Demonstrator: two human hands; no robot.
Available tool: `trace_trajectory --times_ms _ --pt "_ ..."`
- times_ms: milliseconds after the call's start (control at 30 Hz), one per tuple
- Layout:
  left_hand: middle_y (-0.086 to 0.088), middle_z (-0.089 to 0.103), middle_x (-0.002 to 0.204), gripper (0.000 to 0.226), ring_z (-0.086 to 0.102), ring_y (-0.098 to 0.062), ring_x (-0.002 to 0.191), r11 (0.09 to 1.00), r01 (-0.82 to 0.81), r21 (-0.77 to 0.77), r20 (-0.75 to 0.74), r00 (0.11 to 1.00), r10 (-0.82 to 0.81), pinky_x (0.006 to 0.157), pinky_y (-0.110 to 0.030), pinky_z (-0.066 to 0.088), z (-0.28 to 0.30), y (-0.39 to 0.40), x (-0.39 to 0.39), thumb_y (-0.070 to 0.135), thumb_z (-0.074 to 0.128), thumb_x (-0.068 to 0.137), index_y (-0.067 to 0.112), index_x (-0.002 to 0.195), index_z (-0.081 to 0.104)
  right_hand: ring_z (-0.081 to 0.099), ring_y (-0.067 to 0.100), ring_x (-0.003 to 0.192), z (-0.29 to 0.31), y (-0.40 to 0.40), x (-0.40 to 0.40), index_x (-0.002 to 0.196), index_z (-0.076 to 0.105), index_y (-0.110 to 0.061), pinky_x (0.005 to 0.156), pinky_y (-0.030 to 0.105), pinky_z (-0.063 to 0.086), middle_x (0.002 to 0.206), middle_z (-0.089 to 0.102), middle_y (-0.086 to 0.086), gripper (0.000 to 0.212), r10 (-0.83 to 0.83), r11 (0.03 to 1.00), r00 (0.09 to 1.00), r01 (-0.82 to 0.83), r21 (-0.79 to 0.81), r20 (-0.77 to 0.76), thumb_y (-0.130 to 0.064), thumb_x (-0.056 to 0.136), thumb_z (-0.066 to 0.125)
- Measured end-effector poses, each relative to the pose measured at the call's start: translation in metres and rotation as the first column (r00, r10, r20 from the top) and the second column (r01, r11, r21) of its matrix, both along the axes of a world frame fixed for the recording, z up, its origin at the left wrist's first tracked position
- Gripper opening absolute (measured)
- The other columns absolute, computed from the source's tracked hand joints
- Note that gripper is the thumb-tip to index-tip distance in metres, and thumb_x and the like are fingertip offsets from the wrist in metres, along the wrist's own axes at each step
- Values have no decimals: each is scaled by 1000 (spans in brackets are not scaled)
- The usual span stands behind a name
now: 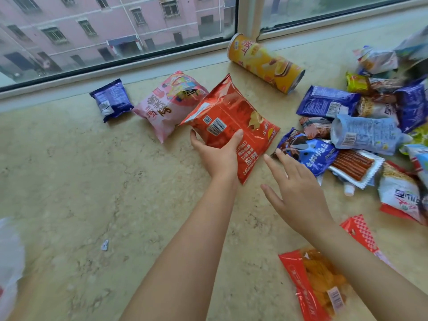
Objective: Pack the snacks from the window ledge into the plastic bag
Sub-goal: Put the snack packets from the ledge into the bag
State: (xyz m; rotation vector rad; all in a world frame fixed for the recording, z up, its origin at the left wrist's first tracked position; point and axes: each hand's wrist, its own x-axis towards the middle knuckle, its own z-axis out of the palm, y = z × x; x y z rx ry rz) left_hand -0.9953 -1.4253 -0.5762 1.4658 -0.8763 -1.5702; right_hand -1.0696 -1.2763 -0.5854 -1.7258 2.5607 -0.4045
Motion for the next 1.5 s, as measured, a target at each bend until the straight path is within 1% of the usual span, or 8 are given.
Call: trace_trajectory --times_ms 500,867,967,1067,1233,1333,1433,1500 --pt "-9 63 117 86 68 -6 89 993 40 -109 -66 997 -48 69 -22 54 7 10 20 0 83 67 32 135 41 45 32 129 -2 18 -50 141 45 -12 103 45 41 142 47 15 69 -124 991 988 128 -43 90 -23 79 74" --pt "-5 69 114 85 69 -16 99 998 51 -48 -19 998 -52 86 -45 56 17 21 68 8 83 68 33 138 42 34 35 136 -6 -21 -76 144 37 -30 99 53 40 150 36 6 65 -99 946 992 116 302 -73 -43 86 63" --pt "-3 70 111 85 69 -16 99 999 39 -26 -4 999 -39 88 -46 55 18 23 76 10 84 68 33 138 42 43 32 126 -2 -30 -73 143 36 -30 82 46 49 142 42 5 60 -93 928 989 129 350 -118 -41 88 59" --pt "-3 70 110 84 69 -16 99 999 40 -10 -11 999 -40 87 -45 55 19 24 87 11 84 67 33 137 43 55 27 106 3 -34 -68 133 50 -26 64 33 45 123 57 3 49 -87 953 992 111 282 -96 -27 85 58" --pt "0 71 109 84 70 -15 97 999 54 -4 -16 998 -54 76 -36 58 26 19 120 14 84 68 35 138 42 64 26 89 29 -40 -42 115 67 -26 66 35 50 103 71 2 35 -184 981 965 191 -20 186 -19 81 60" --pt "1 72 108 83 70 -15 95 999 53 -6 -3 999 -53 73 -34 57 32 15 147 16 83 69 34 138 42 66 14 82 49 -49 -20 103 71 -27 71 31 54 91 72 -2 25 -183 953 846 277 -121 501 -18 81 63" --pt "1 72 107 81 70 -14 95 998 63 -18 26 998 -63 77 -38 58 39 11 179 17 83 69 36 137 43 69 8 68 64 -59 6 101 67 -22 57 25 56 86 72 -1 29 -166 912 400 410 -15 901 0 83 66" --pt "2 72 105 77 70 -15 94 998 61 -31 45 997 -60 79 -40 58 44 8 203 17 83 69 38 134 46 70 12 65 67 -63 28 108 65 -17 48 25 54 85 73 1 32 -165 905 160 416 85 973 3 83 66"
